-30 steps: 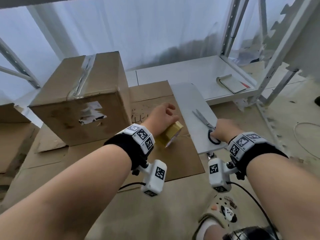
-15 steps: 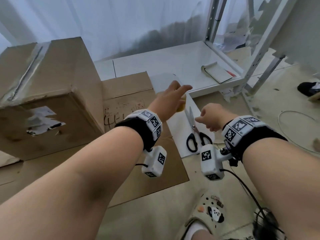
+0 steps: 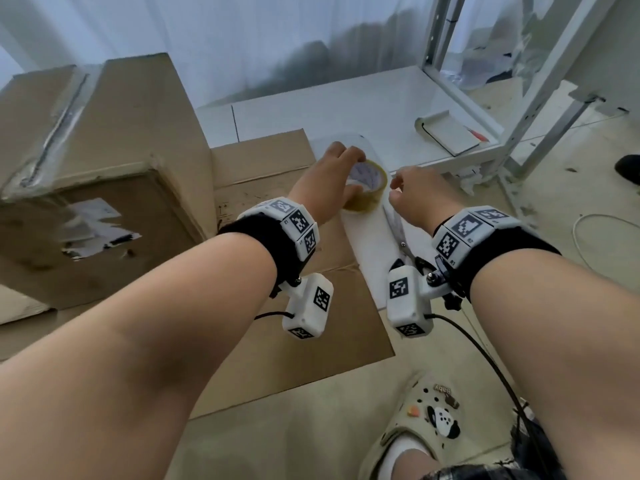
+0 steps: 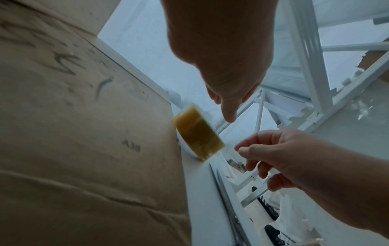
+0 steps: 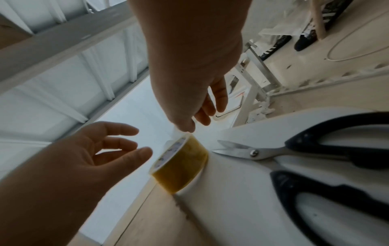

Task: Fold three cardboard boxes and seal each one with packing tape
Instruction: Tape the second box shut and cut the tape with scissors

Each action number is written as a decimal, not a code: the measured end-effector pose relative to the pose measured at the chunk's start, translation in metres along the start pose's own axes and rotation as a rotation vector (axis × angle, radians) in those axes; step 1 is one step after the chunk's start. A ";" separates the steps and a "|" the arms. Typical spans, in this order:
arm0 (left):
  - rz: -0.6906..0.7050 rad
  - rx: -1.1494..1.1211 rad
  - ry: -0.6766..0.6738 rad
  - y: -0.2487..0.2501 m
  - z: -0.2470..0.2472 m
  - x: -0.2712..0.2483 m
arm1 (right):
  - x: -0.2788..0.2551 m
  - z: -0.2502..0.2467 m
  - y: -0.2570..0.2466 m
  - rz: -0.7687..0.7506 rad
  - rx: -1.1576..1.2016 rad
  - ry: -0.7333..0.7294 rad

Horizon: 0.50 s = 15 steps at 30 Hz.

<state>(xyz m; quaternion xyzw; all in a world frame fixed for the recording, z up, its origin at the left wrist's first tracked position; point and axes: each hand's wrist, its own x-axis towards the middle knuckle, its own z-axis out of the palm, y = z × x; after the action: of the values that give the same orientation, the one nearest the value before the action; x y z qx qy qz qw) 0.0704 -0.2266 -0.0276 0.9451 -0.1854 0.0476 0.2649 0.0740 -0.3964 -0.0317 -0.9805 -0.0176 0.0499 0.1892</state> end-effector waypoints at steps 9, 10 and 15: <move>-0.008 0.214 0.249 -0.006 -0.121 -0.100 | -0.053 -0.017 -0.140 -0.379 0.130 0.146; -0.033 0.223 0.276 -0.011 -0.139 -0.117 | -0.065 -0.015 -0.162 -0.440 0.145 0.153; -0.195 0.285 0.386 -0.042 -0.204 -0.191 | -0.116 -0.002 -0.233 -0.675 0.089 0.180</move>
<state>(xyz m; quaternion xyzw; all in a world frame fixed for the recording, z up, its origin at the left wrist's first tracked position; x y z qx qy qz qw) -0.0886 -0.0254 0.0904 0.9597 -0.0308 0.2269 0.1631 -0.0447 -0.1876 0.0678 -0.9107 -0.3219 -0.1015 0.2383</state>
